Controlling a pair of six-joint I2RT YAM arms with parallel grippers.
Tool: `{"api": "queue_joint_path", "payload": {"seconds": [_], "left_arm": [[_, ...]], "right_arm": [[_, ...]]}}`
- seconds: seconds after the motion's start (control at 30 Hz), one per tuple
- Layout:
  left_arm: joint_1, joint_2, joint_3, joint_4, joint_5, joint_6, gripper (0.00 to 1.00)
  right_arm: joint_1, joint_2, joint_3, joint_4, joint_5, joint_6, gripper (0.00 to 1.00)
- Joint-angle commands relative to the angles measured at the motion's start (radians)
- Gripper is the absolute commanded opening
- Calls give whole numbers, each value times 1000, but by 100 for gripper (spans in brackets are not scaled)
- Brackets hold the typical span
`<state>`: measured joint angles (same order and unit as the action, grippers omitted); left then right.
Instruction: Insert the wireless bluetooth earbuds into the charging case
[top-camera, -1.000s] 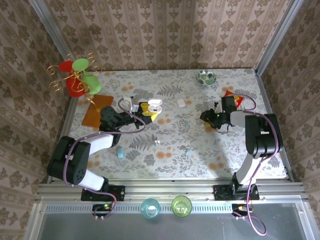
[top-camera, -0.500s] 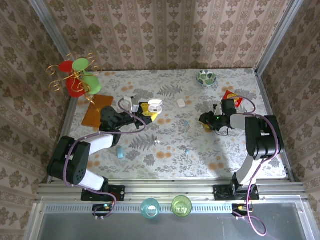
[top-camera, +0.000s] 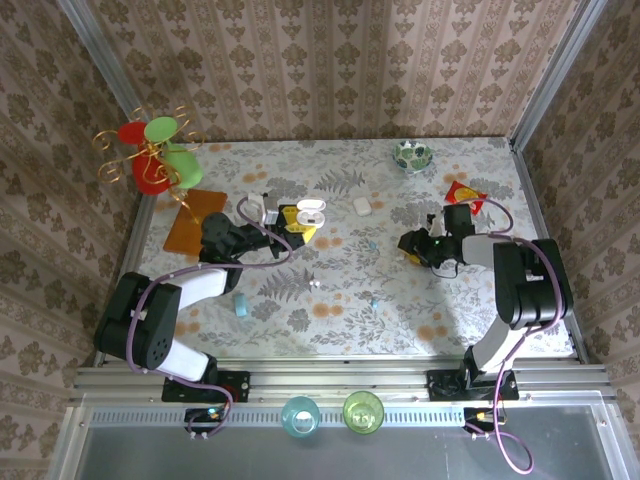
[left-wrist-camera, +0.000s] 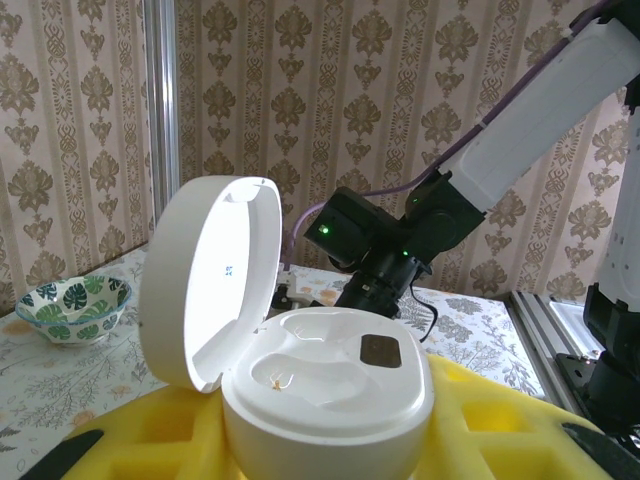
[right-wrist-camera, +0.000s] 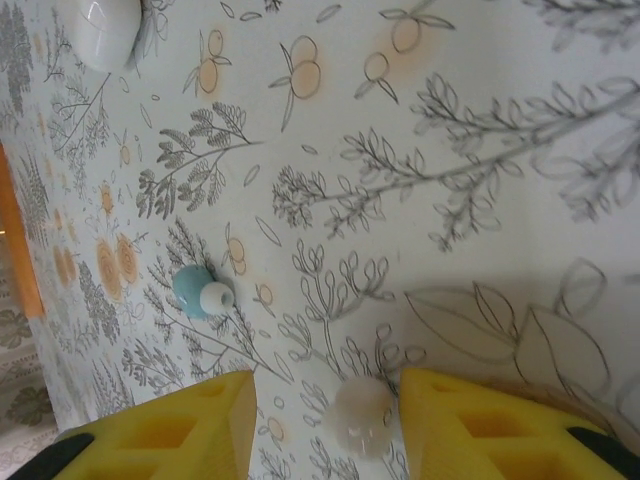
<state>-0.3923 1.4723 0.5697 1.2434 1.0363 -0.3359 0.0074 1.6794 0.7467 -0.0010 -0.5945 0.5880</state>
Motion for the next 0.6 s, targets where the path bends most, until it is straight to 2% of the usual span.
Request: {"api": "queue_joint_path", "payload": {"seconds": [0.0, 0.57], "left_arm": [[-3, -10, 13, 40, 22, 23, 33], [-8, -26, -1, 39, 18, 28, 33]], "right_arm": [[8, -55, -25, -51, 50, 19, 43], [46, 32, 24, -34, 15, 20, 41]]}}
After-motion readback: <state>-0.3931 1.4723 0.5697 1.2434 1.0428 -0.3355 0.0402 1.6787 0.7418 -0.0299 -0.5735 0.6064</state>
